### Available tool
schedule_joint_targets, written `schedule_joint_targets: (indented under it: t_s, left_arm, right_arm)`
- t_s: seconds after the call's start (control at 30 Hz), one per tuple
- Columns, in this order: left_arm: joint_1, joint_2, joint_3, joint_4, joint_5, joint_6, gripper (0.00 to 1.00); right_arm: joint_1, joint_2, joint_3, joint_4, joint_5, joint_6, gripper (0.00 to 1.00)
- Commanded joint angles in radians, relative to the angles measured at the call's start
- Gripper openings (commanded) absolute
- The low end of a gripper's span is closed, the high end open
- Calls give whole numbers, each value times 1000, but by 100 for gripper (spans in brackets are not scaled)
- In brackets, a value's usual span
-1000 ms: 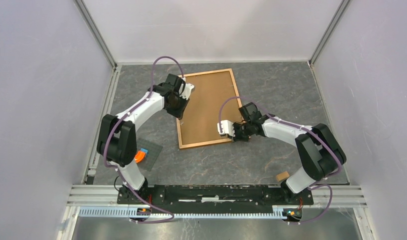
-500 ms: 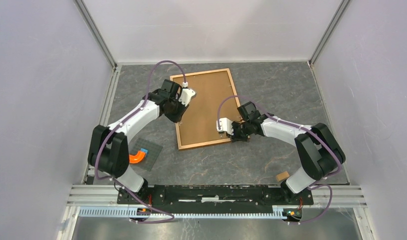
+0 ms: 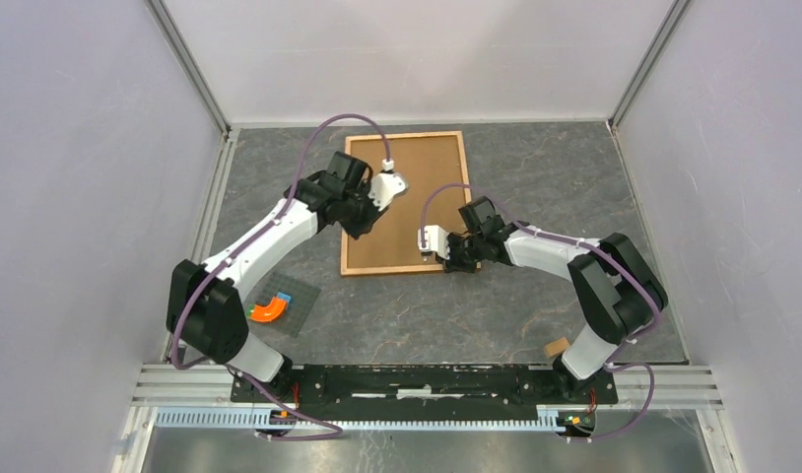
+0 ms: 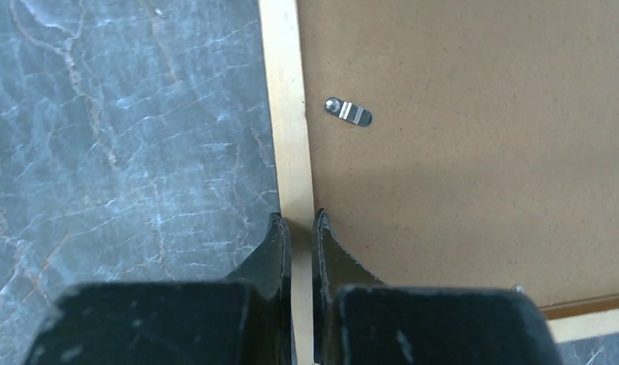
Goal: Take the photo out of the frame
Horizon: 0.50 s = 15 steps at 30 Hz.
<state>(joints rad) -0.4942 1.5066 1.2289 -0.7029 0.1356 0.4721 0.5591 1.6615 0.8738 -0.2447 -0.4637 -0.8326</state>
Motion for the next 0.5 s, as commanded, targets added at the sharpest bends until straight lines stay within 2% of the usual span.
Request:
schedule_joint_targets:
  t_s: [0.0, 0.1, 0.2, 0.3, 0.47]
  left_arm:
    - [-20, 50, 109, 16, 103, -90, 2]
    - [-24, 76, 139, 11, 16, -136, 2]
    - [3, 41, 71, 86, -93, -175, 2]
    - [54, 41, 43, 129, -89, -226, 2]
    - [107, 119, 110, 131, -73, -288, 2]
  right_arm:
    - [-8, 88, -38, -80, 138, 83, 0]
    - [-9, 86, -32, -90, 134, 78, 0]
    - [-9, 85, -34, -95, 123, 76, 0]
    - [-8, 90, -33, -96, 106, 81, 0]
    - [-9, 90, -38, -107, 81, 81, 0]
